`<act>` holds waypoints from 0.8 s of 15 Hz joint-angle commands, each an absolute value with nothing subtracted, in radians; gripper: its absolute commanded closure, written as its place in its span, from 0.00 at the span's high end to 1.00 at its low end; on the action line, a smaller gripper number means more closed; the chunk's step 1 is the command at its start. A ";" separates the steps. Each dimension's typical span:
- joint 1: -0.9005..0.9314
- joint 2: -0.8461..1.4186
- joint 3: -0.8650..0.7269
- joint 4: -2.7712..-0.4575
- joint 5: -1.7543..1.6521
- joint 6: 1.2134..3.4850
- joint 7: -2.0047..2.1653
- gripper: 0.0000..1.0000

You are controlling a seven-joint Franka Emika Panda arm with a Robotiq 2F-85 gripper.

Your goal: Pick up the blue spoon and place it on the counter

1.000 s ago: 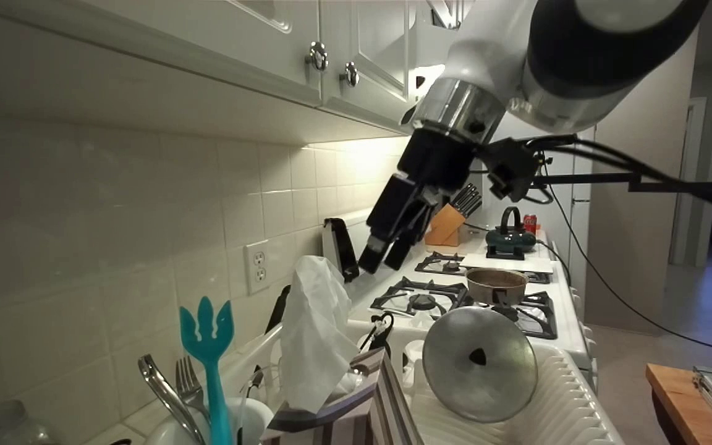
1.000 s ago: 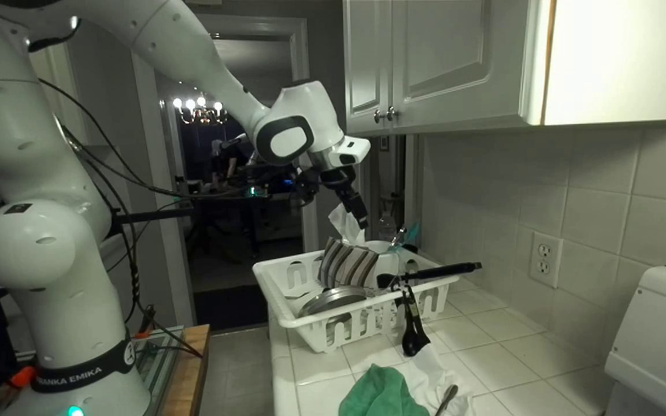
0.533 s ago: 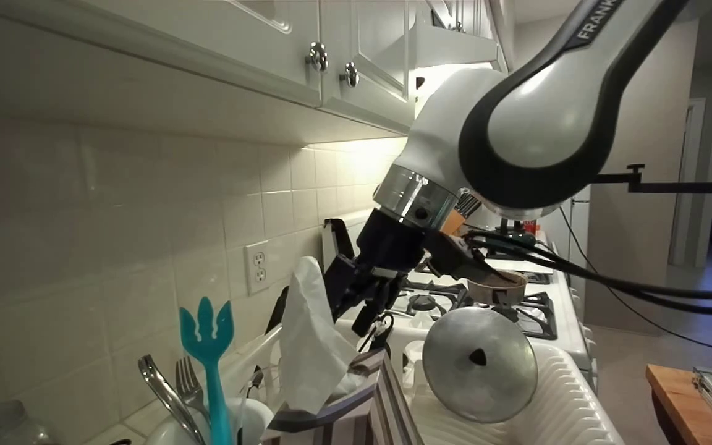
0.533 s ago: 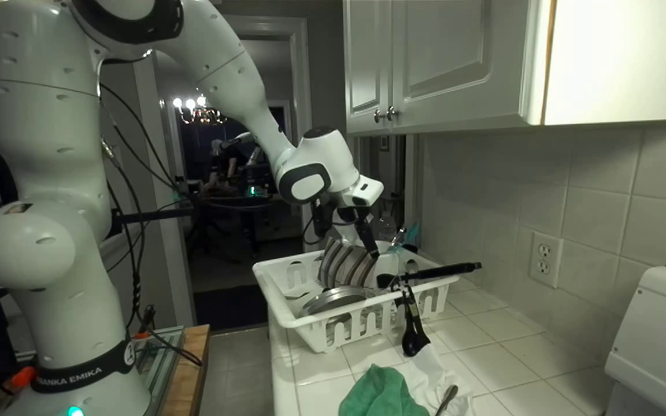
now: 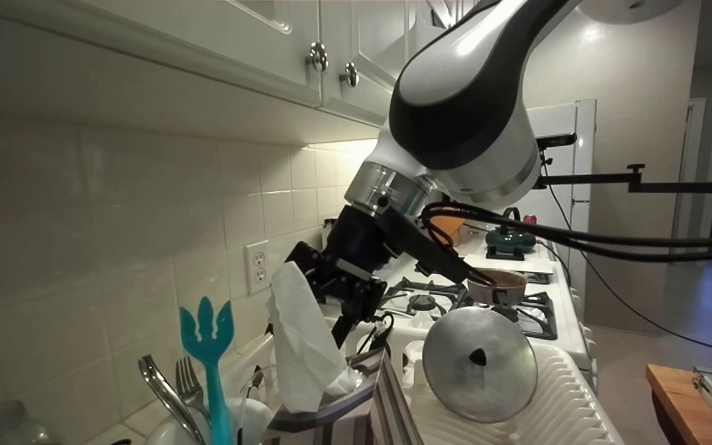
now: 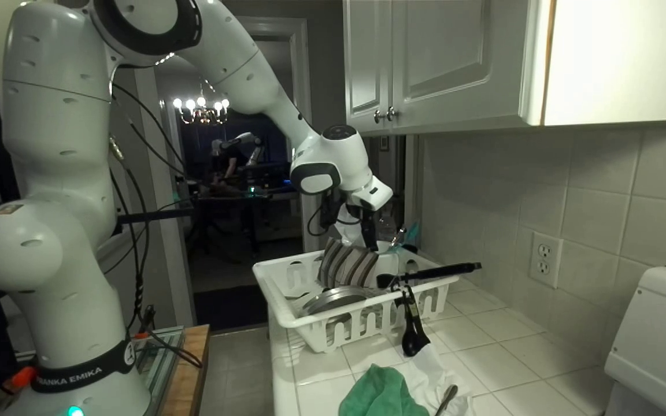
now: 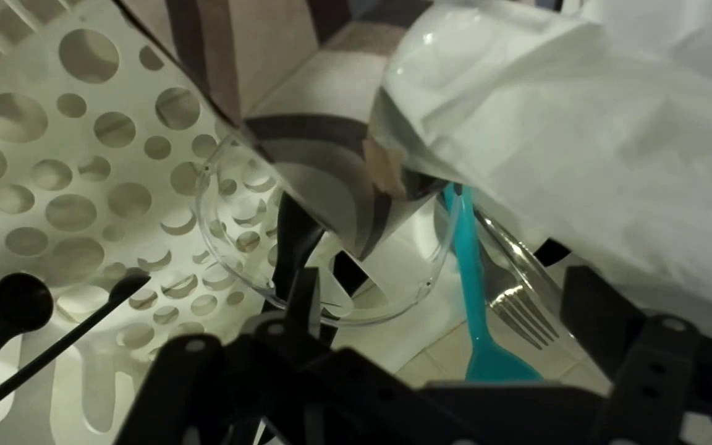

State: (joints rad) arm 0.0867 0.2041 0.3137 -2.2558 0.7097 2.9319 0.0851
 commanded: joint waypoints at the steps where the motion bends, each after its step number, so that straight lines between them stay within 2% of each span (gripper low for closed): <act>1: 0.083 0.206 0.314 -2.256 0.710 2.932 0.085 1.00; 6: 0.073 0.264 0.321 -2.222 0.681 3.050 -0.058 1.00; 12: 0.027 0.389 0.358 -2.082 0.709 3.019 -0.226 1.00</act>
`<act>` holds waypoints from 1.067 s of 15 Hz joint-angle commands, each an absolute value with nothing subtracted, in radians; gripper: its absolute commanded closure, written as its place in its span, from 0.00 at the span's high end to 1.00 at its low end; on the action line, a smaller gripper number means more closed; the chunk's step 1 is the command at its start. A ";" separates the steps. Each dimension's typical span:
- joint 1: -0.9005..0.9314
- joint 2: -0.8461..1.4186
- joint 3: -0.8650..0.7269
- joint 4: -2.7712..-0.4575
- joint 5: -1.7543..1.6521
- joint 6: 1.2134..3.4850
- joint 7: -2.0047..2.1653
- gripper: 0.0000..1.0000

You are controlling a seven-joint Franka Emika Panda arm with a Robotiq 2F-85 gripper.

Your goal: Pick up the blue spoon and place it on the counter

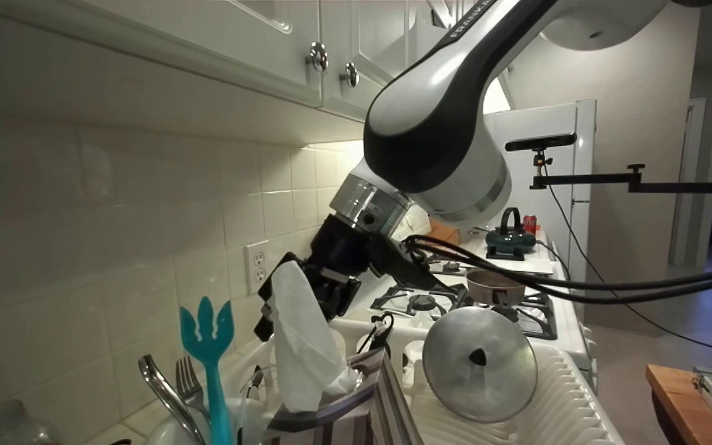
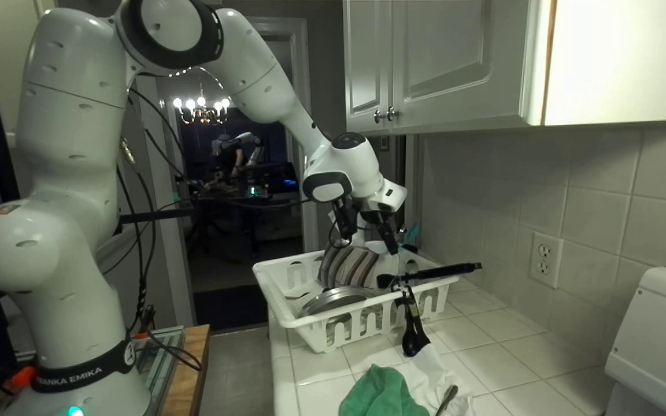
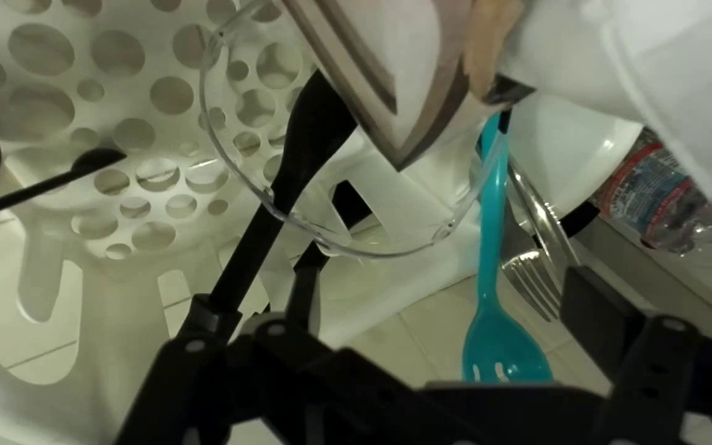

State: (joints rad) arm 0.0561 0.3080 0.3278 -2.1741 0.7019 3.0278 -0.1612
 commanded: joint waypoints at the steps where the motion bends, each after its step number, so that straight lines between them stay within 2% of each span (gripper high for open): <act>1: 0.028 0.412 0.358 -2.057 0.702 3.020 -0.235 1.00; 7: 0.042 0.512 0.361 -1.957 0.687 3.018 -0.284 0.89; 8: 0.045 0.524 0.362 -1.946 0.686 3.022 -0.291 0.79; 10: 0.051 0.545 0.365 -1.927 0.687 3.025 -0.304 0.75; 13: 0.066 0.573 0.365 -1.897 0.685 3.028 -0.315 0.53; 14: 0.072 0.579 0.365 -1.891 0.684 3.031 -0.317 0.38; 16: 0.082 0.588 0.362 -1.882 0.686 3.031 -0.320 0.29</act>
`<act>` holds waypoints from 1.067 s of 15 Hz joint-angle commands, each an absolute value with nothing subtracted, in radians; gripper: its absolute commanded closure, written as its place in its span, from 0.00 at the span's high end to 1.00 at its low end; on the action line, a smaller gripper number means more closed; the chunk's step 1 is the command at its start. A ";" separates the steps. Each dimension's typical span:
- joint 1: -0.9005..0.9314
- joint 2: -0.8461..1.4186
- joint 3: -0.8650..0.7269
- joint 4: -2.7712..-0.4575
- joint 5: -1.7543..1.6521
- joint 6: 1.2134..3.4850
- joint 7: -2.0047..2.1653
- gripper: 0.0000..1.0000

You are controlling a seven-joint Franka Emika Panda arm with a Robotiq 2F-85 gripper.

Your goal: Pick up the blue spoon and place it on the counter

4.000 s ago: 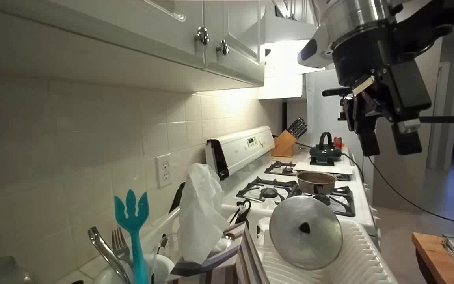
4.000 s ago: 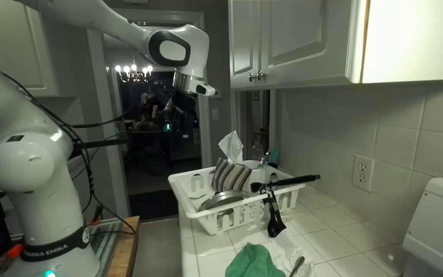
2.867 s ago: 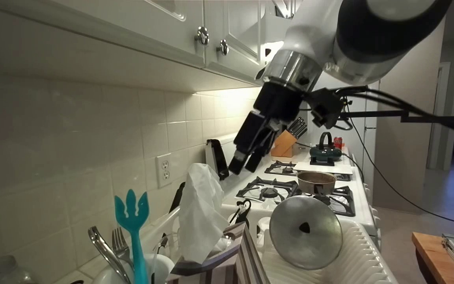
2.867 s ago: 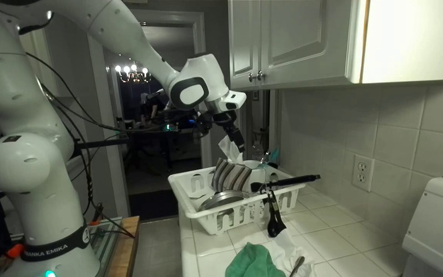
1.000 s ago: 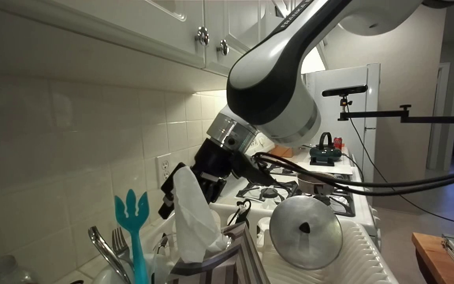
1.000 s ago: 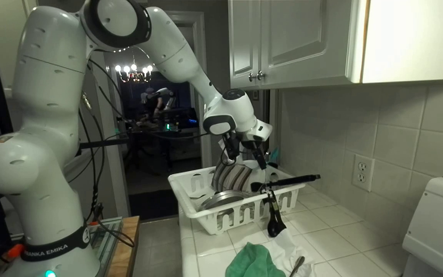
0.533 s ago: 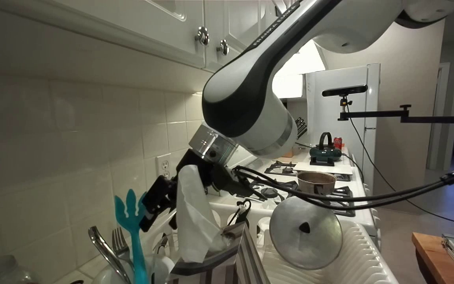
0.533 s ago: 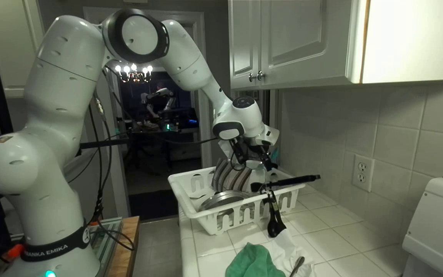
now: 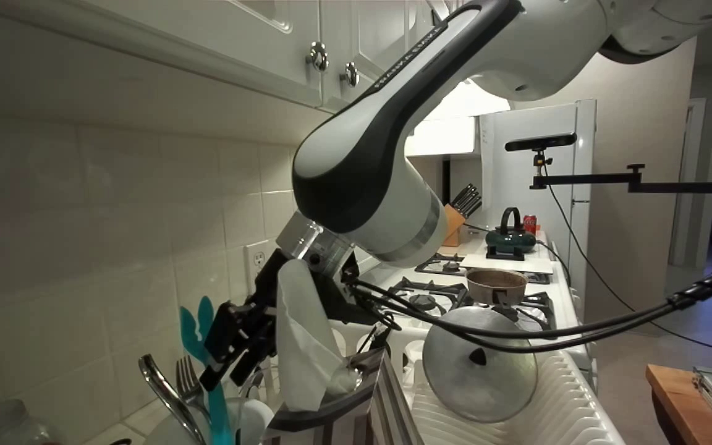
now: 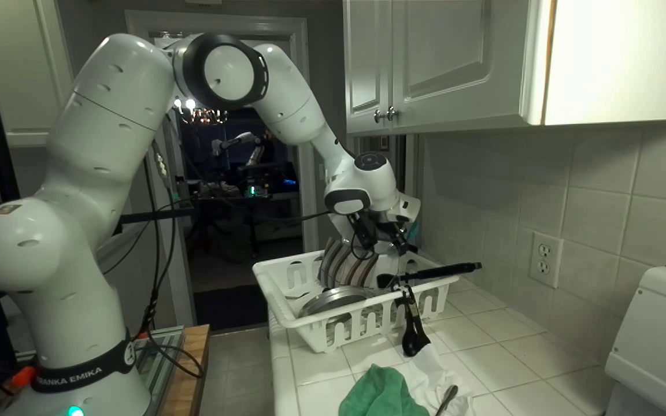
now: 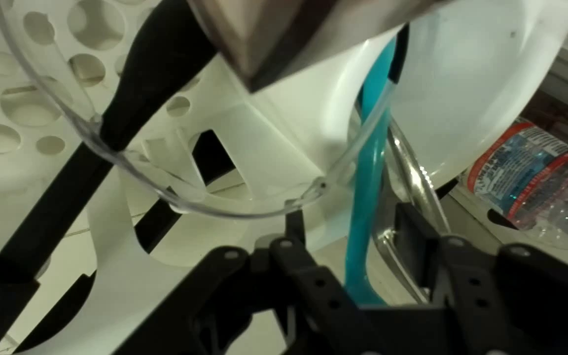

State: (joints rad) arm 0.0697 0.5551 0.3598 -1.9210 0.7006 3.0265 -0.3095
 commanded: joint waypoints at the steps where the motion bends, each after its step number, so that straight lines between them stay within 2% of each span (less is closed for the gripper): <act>1: 0.086 0.591 0.361 -1.878 0.686 3.033 -0.320 0.19; 3: 0.094 0.594 0.356 -1.876 0.687 3.037 -0.318 0.05; 5: 0.096 0.594 0.354 -1.876 0.688 3.042 -0.317 0.00; 6: 0.097 0.593 0.353 -1.870 0.689 3.043 -0.317 0.03; 12: 0.085 0.544 0.360 -1.931 0.732 3.120 -0.307 0.03; 16: -0.064 0.499 0.514 -1.980 0.849 3.129 -0.329 0.03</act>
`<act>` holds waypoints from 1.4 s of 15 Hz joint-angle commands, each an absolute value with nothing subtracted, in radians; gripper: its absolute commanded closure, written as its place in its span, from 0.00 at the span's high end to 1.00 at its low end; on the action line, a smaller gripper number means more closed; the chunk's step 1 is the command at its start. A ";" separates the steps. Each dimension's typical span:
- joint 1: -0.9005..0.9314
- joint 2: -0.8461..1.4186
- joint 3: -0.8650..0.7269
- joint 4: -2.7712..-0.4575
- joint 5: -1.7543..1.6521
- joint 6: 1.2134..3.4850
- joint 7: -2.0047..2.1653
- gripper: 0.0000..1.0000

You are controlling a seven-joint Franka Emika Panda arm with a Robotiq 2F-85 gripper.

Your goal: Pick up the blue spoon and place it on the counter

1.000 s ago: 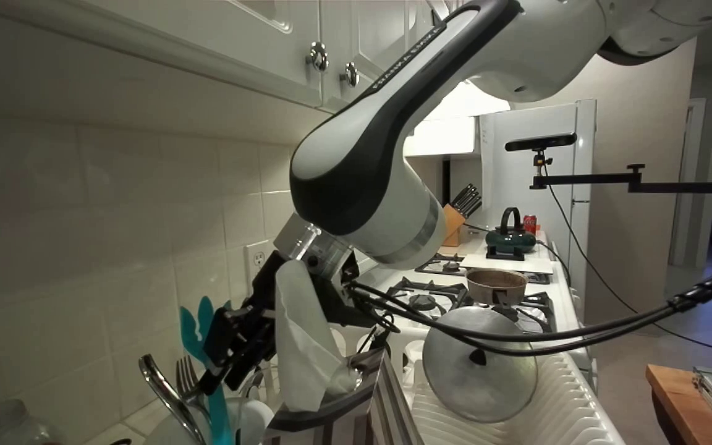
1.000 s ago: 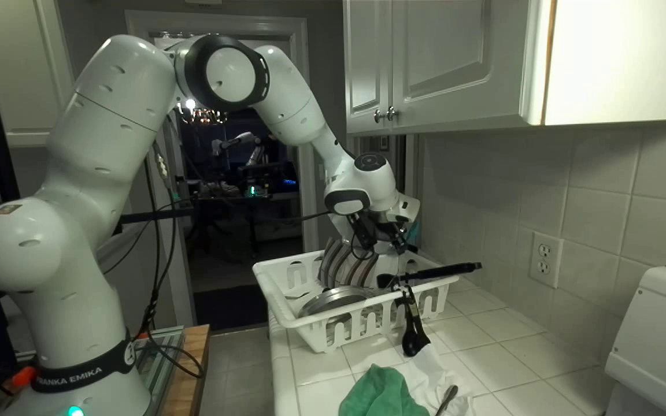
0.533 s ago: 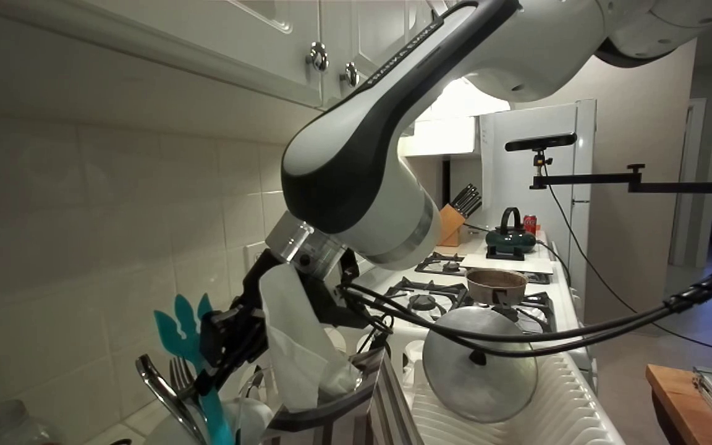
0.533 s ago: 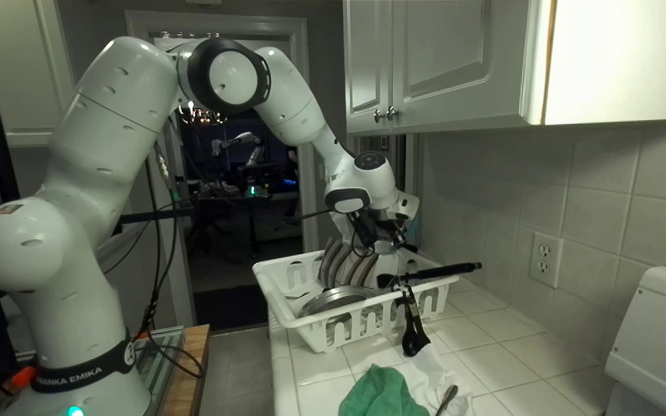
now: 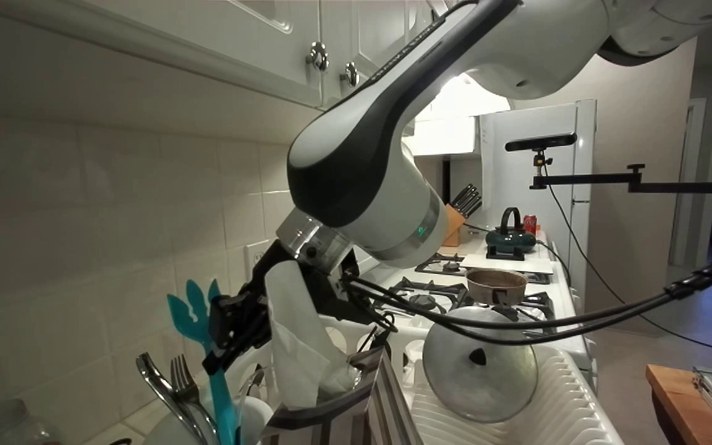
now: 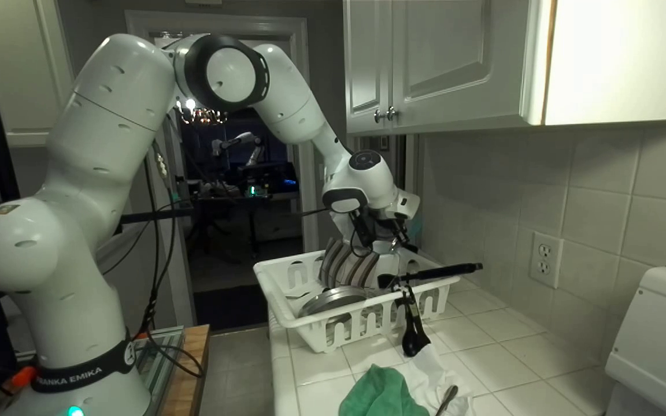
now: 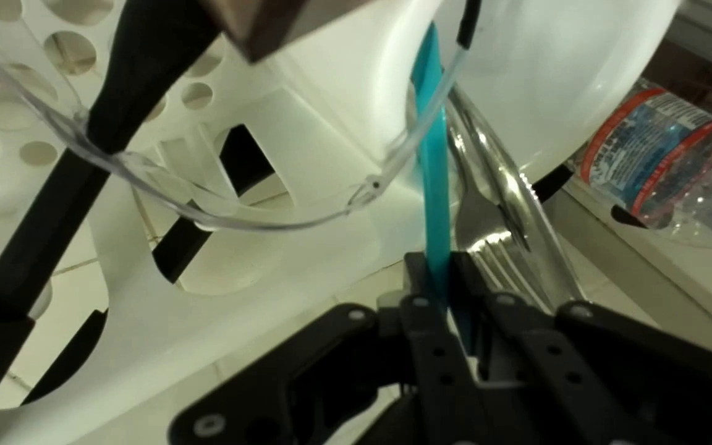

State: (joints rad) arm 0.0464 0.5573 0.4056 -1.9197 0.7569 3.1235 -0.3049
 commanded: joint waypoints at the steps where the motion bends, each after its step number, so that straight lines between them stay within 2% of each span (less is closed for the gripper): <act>1: -0.117 0.483 0.566 -1.994 0.889 3.131 -0.337 0.03; 6: -0.376 0.413 0.787 -2.050 1.093 3.147 -0.377 0.03; 15: -0.767 0.297 1.035 -2.128 1.537 3.115 -0.519 0.03; 20: -0.867 0.247 1.099 -2.212 1.656 3.028 -0.611 0.03; 21: -0.868 0.252 1.105 -2.231 1.634 3.007 -0.620 0.30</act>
State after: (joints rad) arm -0.8376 0.3009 1.0728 -2.1549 1.6107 3.0747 -0.5870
